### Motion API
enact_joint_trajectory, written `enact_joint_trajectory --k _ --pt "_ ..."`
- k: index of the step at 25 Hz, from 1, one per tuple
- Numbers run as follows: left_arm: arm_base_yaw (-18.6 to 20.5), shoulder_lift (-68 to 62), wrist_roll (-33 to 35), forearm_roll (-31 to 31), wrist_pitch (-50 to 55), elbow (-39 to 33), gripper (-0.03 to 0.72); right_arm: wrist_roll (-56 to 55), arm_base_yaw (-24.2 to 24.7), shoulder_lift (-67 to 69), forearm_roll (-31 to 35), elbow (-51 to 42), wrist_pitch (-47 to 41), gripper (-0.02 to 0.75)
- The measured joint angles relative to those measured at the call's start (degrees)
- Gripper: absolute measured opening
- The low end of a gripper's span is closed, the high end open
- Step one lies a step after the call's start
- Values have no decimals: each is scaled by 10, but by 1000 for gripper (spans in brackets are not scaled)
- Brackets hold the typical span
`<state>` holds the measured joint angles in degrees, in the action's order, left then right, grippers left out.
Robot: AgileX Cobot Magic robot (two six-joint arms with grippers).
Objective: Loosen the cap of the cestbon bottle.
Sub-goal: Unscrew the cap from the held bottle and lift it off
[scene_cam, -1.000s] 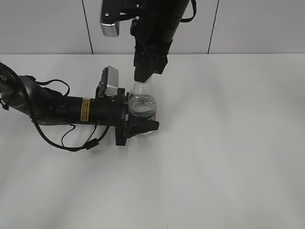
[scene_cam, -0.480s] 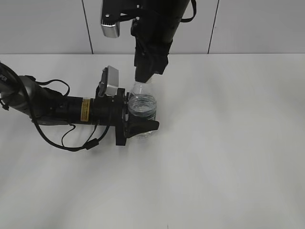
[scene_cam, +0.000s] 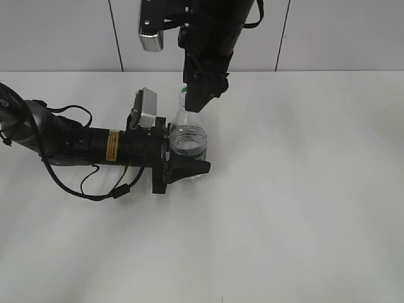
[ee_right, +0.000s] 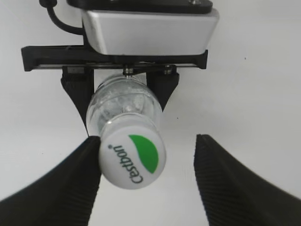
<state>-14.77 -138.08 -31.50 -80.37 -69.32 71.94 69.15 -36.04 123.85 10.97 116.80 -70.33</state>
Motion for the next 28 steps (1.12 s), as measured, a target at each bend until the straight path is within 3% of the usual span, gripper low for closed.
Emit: enact_joint_trajectory --k 19,28 --pt "1 0 1 -3 -1 0 408 -299 1 -3 29 52 2 483" --pt "1 0 1 -2 -1 0 408 -627 1 -9 -1 52 2 483"
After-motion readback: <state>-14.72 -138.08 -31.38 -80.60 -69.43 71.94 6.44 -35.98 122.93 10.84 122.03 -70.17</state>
